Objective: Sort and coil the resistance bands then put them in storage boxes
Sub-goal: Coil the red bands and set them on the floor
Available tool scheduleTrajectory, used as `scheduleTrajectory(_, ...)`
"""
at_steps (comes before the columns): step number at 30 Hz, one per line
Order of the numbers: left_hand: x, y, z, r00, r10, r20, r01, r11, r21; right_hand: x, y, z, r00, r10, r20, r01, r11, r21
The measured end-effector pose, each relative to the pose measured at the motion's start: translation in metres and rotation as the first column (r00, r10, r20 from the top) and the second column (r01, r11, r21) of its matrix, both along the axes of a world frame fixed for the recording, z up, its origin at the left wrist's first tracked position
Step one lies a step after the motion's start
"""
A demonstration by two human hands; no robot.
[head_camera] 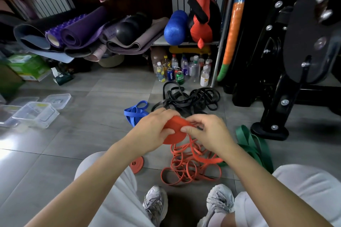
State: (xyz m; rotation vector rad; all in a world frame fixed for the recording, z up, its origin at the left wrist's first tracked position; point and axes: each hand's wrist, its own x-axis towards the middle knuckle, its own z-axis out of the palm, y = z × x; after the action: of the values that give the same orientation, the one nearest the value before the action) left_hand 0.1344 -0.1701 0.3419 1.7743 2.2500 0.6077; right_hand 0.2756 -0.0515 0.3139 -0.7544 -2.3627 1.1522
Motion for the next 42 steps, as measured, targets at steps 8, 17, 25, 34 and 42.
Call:
scheduleTrajectory(8,0.003,0.001,0.000,0.963,0.086,0.257,-0.137,0.972,0.190,0.011,0.001,-0.006,0.986,0.001,-0.170,-0.042,0.970,-0.240)
scheduleTrajectory(17,0.012,0.006,-0.011,0.835,0.133,0.534,-0.278,0.939,0.201,0.019,-0.009,-0.024,0.908,-0.149,-0.393,-0.143,0.770,-0.622)
scheduleTrajectory(25,0.017,0.008,-0.015,0.958,-0.119,-0.261,0.125,0.992,0.003,0.014,0.002,-0.016,0.999,0.021,0.030,-0.023,0.999,0.043)
scheduleTrajectory(34,0.017,0.005,-0.021,0.998,0.027,0.060,-0.033,0.995,0.097,0.008,0.006,-0.016,0.977,-0.056,-0.206,-0.010,0.953,-0.303)
scheduleTrajectory(42,0.009,-0.001,-0.015,0.946,0.109,0.307,-0.179,0.961,0.211,0.014,0.011,-0.018,0.924,-0.108,-0.366,-0.052,0.914,-0.402)
